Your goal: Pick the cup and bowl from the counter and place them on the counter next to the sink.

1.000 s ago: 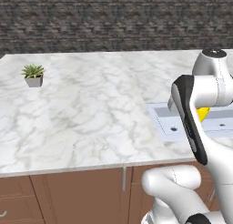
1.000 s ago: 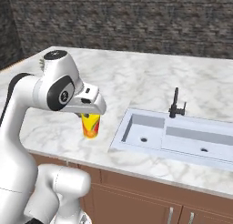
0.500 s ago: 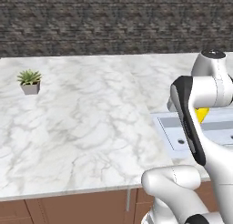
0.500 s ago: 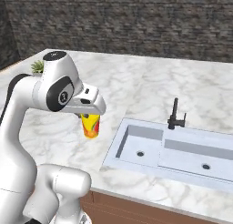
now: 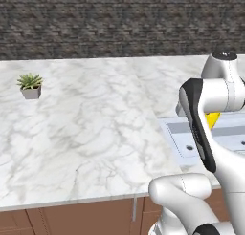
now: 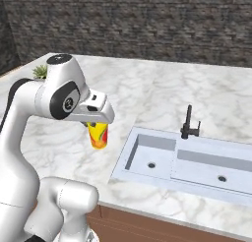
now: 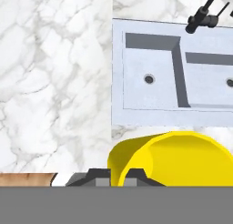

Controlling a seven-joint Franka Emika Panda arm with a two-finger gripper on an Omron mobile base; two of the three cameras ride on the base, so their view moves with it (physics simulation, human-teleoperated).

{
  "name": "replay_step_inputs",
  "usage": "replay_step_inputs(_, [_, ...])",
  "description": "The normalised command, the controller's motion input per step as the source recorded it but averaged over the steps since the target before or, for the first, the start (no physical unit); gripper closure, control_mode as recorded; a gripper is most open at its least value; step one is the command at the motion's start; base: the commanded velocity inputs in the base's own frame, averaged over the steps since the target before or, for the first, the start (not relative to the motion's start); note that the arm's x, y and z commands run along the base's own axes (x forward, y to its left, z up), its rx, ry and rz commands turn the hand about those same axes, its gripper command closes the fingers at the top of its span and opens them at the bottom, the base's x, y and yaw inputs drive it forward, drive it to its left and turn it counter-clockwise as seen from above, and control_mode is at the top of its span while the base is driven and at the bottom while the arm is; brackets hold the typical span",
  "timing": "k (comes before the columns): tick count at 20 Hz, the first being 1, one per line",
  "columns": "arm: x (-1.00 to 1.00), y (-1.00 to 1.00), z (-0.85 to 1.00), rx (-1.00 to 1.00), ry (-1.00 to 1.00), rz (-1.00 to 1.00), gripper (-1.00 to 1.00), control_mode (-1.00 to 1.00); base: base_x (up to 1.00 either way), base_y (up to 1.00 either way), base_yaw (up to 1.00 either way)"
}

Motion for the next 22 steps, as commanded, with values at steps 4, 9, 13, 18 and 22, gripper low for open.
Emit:
replay_step_inputs(4, [0.0, 0.0, 0.0, 0.0, 0.0, 0.0, 1.0, 1.0, 0.0, 0.0, 0.0])
replay_step_inputs(9, [0.0, 0.0, -0.01, 0.0, 0.01, 0.0, 1.0, -1.0, 0.0, 0.0, 0.0])
replay_step_inputs(13, [0.16, 0.28, -0.24, 0.0, 0.01, 0.0, 1.0, -1.0, 0.0, 0.0, 0.0])
replay_step_inputs(18, [0.31, 0.41, -0.27, 0.02, 0.02, 0.0, 1.0, -1.0, 0.0, 0.0, 0.0])
replay_step_inputs(22, [0.38, 0.47, -0.22, 0.0, 0.08, 0.0, 1.0, -1.0, 0.0, 0.0, 0.0])
